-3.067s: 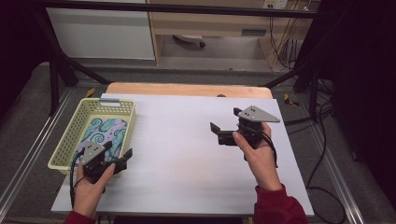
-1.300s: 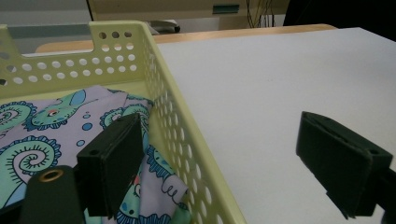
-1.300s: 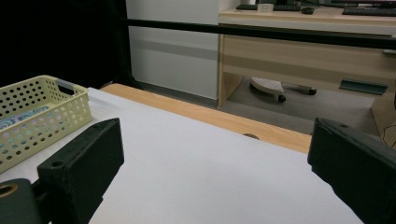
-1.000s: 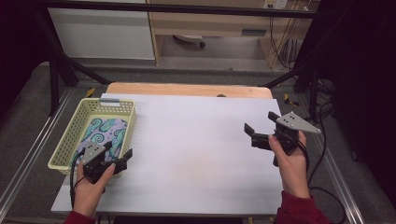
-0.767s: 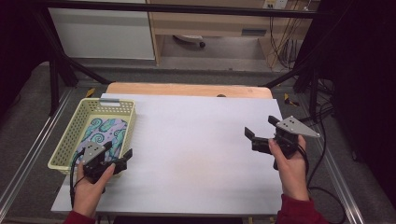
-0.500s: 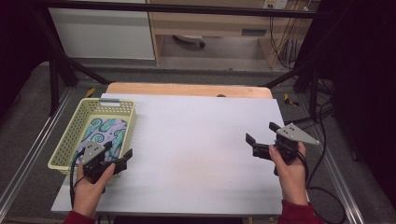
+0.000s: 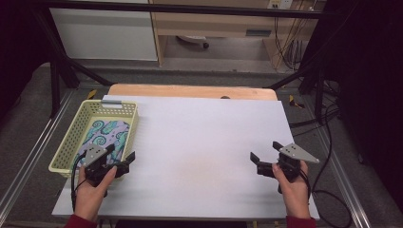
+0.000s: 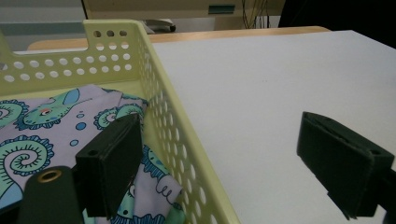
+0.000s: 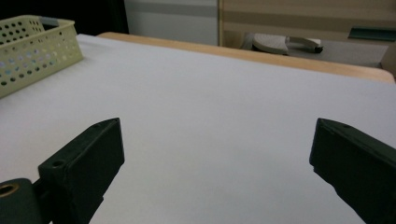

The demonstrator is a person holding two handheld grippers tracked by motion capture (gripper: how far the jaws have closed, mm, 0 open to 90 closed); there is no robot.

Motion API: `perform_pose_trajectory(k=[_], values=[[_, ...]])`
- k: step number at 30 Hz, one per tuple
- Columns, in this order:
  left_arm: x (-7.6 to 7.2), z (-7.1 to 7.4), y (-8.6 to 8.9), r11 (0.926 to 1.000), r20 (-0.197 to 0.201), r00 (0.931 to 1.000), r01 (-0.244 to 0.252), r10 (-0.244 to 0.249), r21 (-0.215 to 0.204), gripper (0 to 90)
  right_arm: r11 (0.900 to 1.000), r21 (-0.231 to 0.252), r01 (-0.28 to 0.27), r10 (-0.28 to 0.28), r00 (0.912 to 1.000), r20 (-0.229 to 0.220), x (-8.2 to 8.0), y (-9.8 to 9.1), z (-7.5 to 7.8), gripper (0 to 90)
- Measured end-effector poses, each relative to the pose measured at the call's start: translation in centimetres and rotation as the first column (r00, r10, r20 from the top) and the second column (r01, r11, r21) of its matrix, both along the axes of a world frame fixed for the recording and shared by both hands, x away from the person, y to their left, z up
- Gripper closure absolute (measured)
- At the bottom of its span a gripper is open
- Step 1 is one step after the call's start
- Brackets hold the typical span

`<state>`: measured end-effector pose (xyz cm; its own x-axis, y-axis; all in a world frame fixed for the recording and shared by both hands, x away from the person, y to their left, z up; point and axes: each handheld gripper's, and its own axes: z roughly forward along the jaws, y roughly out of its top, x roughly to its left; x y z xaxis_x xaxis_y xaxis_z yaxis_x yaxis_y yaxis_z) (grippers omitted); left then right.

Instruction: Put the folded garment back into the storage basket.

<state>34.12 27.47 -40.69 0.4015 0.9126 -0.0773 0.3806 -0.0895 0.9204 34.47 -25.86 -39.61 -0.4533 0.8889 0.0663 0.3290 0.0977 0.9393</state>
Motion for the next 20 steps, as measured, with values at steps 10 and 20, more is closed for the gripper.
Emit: perform_pose_trajectory(k=[10, 20], values=[[-0.2, 0.4, -0.5, 0.9984, -0.003, 0.9985, 0.054, -0.054, -0.016, 12.7, 0.9966, -0.030, -0.077, 0.075, 0.9948, -0.069, 0.2, 1.5, -2.8, 3.3], [-0.3, 0.7, -0.4, 0.9977, -0.009, 0.9983, 0.057, -0.057, -0.037, 12.4, 0.9904, 0.008, -0.138, 0.137, 0.9814, -0.134, 0.9, 3.0, -4.4, 3.3]])
